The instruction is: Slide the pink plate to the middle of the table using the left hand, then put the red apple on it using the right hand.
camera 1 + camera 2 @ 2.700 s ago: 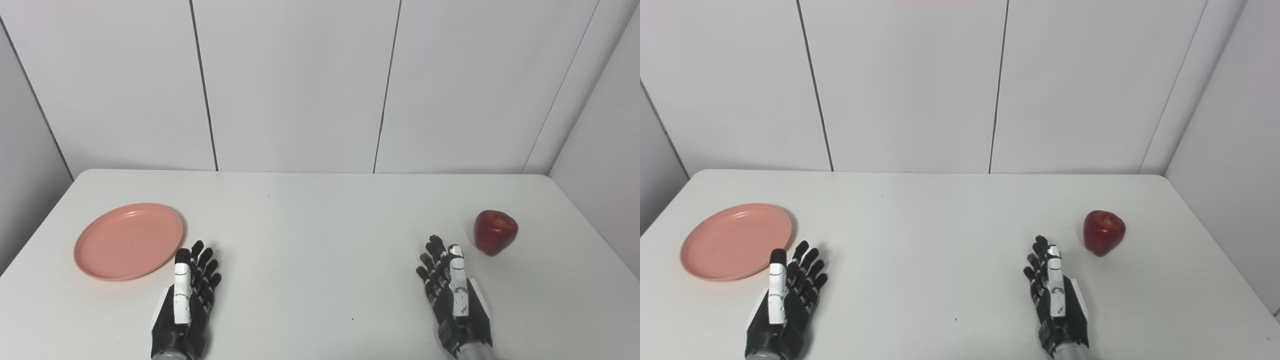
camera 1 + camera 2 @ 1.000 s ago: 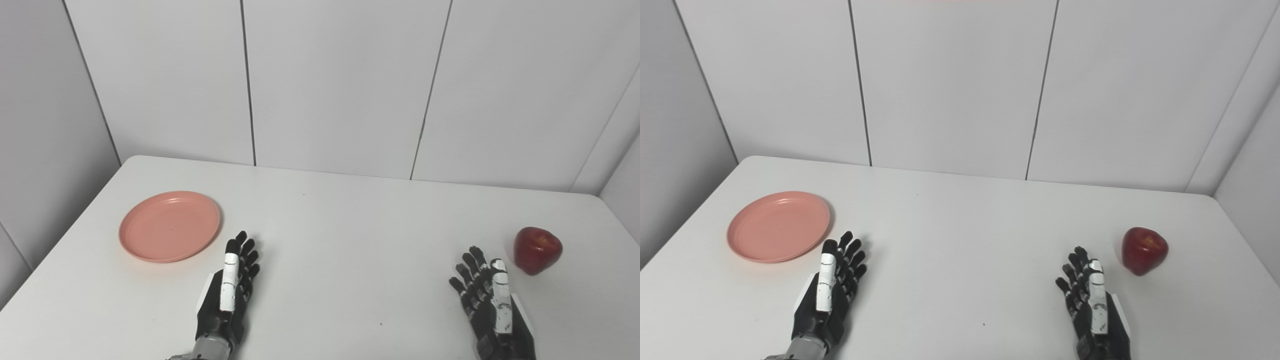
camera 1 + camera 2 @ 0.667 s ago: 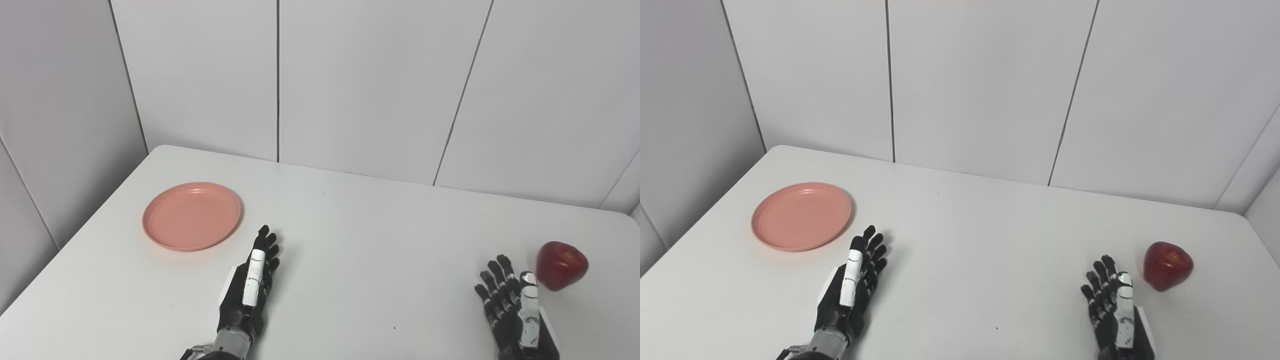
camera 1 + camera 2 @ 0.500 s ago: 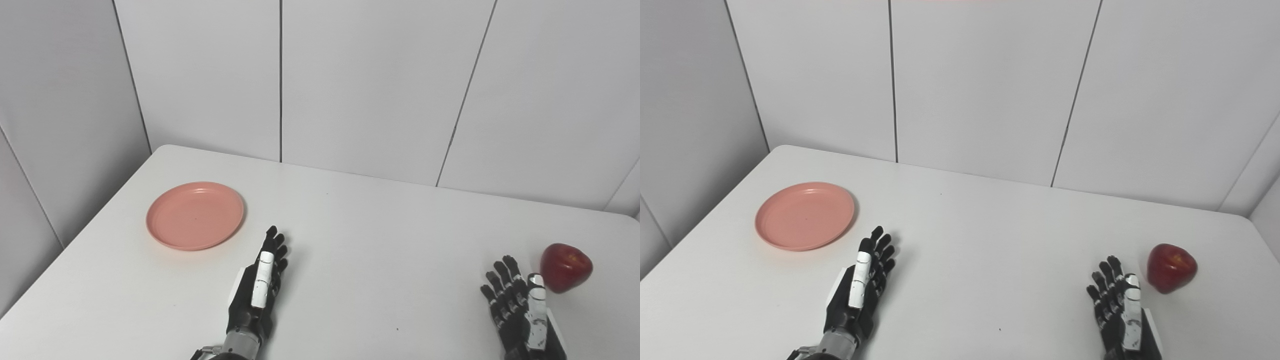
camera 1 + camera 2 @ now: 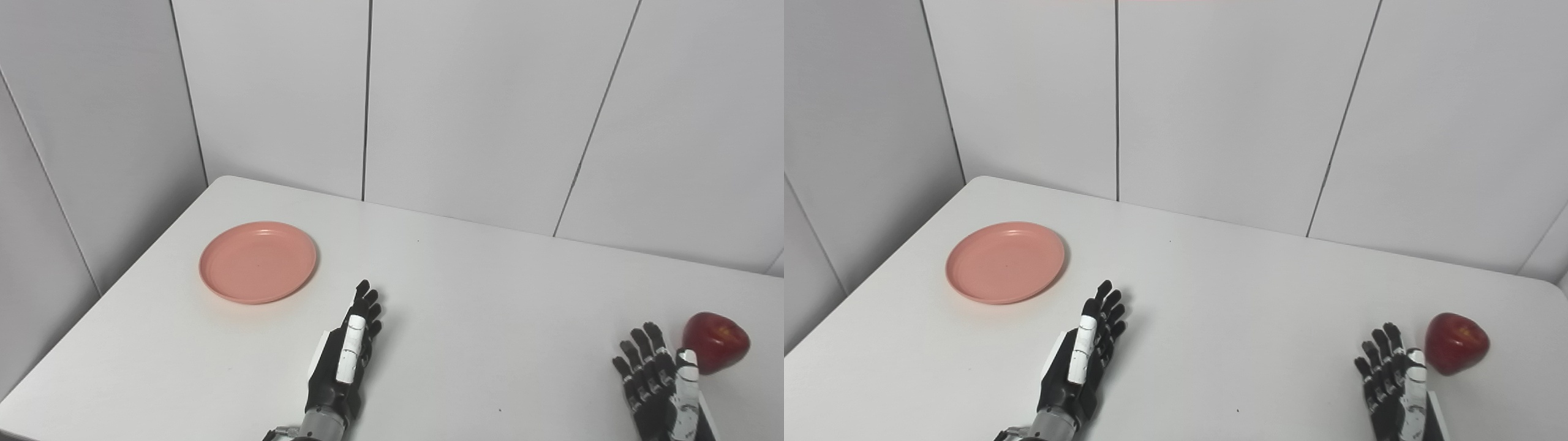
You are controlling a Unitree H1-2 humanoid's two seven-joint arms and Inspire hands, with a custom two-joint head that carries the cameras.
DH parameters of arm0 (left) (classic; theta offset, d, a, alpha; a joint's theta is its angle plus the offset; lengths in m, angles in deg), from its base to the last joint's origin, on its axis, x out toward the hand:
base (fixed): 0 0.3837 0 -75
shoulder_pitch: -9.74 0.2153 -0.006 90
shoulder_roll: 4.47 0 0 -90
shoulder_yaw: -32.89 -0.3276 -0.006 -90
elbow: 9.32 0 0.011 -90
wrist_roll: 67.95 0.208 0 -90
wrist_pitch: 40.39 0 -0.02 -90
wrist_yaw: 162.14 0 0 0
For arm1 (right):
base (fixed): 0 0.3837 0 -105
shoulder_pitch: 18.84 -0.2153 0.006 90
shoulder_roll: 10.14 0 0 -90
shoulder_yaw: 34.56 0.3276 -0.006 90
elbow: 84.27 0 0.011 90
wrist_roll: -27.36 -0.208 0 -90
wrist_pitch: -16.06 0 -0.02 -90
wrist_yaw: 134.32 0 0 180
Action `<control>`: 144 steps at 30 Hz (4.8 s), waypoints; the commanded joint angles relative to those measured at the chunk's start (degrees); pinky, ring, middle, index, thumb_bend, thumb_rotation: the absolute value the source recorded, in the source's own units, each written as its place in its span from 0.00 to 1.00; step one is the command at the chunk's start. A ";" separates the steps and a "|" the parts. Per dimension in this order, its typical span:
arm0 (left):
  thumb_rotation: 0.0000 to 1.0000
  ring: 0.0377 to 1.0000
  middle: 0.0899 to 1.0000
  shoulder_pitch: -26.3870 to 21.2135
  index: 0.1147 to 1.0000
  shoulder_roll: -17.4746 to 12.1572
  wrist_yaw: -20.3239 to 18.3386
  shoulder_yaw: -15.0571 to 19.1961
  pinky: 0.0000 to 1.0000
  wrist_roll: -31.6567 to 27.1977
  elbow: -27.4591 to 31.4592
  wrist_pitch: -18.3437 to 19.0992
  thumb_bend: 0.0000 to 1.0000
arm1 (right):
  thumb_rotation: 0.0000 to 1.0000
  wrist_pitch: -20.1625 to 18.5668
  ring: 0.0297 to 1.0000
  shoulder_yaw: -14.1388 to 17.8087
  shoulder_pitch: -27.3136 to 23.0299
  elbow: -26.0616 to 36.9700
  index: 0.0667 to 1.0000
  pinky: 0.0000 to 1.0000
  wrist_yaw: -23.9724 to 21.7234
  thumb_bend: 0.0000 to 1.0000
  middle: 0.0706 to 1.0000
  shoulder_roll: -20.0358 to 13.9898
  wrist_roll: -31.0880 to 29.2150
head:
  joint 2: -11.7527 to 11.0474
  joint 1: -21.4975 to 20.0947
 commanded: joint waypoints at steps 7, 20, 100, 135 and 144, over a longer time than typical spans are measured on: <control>0.94 1.00 1.00 1.72 1.00 1.08 0.65 -0.42 1.00 0.72 -2.34 0.08 0.75 | 1.00 -0.70 1.00 0.28 1.00 -2.89 1.00 1.00 0.42 0.78 1.00 -0.61 0.32 | -0.30 0.76; 0.97 1.00 1.00 1.22 1.00 1.26 0.53 -0.61 1.00 1.34 -4.21 -1.28 0.71 | 1.00 0.22 1.00 0.18 0.41 -4.92 1.00 1.00 0.19 0.81 1.00 -1.18 0.49 | -2.08 1.33; 0.94 0.91 0.89 -12.98 0.95 -6.12 -1.04 6.42 0.99 -0.46 9.30 4.16 0.83 | 1.00 -1.64 1.00 -1.48 0.98 -2.80 1.00 1.00 1.58 0.85 1.00 -0.30 2.44 | -0.69 1.60; 1.00 0.79 0.80 -27.97 0.81 -29.07 -3.53 18.19 0.75 1.53 -11.62 -9.27 0.92 | 1.00 -1.34 1.00 -1.36 0.65 -3.75 1.00 1.00 1.76 0.83 1.00 -0.08 2.45 | -1.13 0.98; 0.95 0.79 0.80 -30.64 0.78 -31.73 -4.48 21.55 0.75 -2.74 -20.15 -11.16 0.92 | 1.00 -1.13 1.00 -1.36 0.60 -4.06 1.00 1.00 1.59 0.81 1.00 -0.28 2.52 | -1.17 1.05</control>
